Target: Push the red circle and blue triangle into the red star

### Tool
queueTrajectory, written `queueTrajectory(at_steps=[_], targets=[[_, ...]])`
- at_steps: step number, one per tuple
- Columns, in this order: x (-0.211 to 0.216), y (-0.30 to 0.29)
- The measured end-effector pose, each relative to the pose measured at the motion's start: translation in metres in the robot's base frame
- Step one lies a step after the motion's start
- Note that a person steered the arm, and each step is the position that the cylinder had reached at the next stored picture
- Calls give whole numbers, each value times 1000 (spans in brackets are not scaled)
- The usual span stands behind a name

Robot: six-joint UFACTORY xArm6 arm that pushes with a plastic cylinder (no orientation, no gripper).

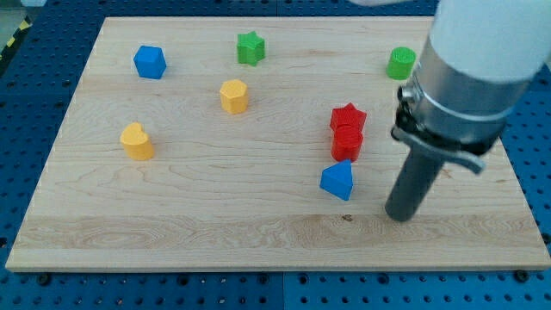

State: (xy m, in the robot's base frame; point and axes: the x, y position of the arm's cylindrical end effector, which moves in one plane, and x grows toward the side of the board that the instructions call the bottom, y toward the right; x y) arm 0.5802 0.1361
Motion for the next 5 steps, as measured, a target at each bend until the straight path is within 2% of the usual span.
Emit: queueTrajectory(at_steps=[1, 2, 5], targets=[[27, -28], [32, -69], [-7, -84]])
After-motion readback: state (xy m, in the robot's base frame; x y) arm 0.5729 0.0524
